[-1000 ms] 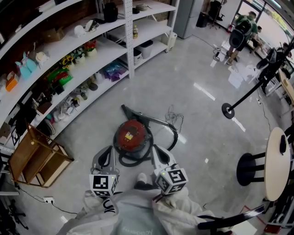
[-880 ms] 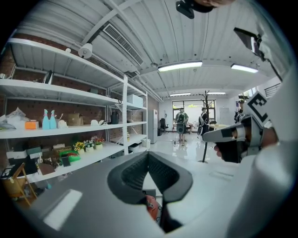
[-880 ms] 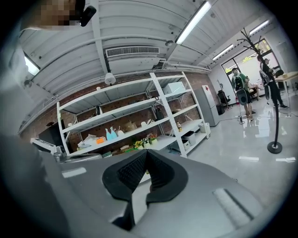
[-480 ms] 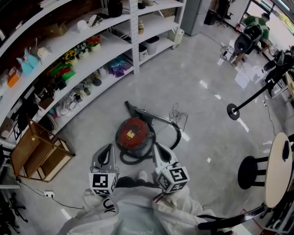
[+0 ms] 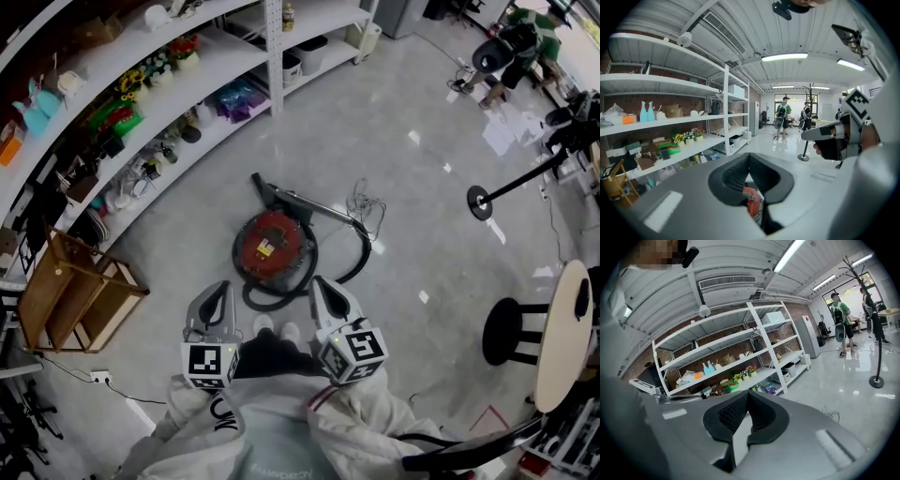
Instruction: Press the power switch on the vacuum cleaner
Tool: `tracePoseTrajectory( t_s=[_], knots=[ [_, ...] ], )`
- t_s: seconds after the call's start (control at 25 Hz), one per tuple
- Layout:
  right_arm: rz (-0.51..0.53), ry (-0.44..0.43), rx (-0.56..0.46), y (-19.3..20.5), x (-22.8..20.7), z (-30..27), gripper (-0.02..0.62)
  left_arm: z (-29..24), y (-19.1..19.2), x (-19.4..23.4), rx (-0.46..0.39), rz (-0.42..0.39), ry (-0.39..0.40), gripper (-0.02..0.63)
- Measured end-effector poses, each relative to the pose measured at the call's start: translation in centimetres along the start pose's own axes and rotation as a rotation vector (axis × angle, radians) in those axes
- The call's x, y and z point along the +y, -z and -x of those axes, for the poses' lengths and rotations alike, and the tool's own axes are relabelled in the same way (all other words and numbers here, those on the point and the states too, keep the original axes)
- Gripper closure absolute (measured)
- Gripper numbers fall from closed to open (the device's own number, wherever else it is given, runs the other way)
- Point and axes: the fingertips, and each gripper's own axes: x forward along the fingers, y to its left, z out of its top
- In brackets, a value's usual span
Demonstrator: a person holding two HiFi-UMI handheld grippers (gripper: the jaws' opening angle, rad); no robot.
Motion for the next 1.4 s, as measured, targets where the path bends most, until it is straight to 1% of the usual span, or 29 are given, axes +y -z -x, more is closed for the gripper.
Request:
tracePoseTrajectory(
  t_s=[0.16, 0.36, 0.68, 1.08, 1.32, 1.4],
  knots=[
    [0.002, 0.011, 0.017, 0.5, -0.5, -1.3, 0.595, -1.5, 0.8, 0.4, 0.018, 0.002, 0.021, 0.606],
    [-0.009, 0.053, 0.046, 1.0, -1.5, -2.8, 0.595, -3.3, 2.5, 0.5, 0.045, 0.008, 0.047, 0.606],
    [-0.021, 0.074, 0.099, 4.8, -3.6, -5.0, 0.595, -6.7, 5.9, 1.0, 0.087, 0.01, 0.086, 0.606],
    [-0.031, 0.08, 0.122, 8.6, -5.0, -8.8, 0.595, -10.3, 12.0, 1.5, 0.147, 0.011, 0.117, 0.606],
    [-0.041, 0.101, 0.146, 11.3, -6.1, -9.8, 0.595, -11.7, 14.6, 1.6, 0.153, 0.017, 0.125, 0.606],
    [-0.04, 0.104, 0.139, 11.9, -6.5, -10.1, 0.595, -12.1, 15.5, 1.6, 0.162, 0.022, 0.125, 0.606]
  ],
)
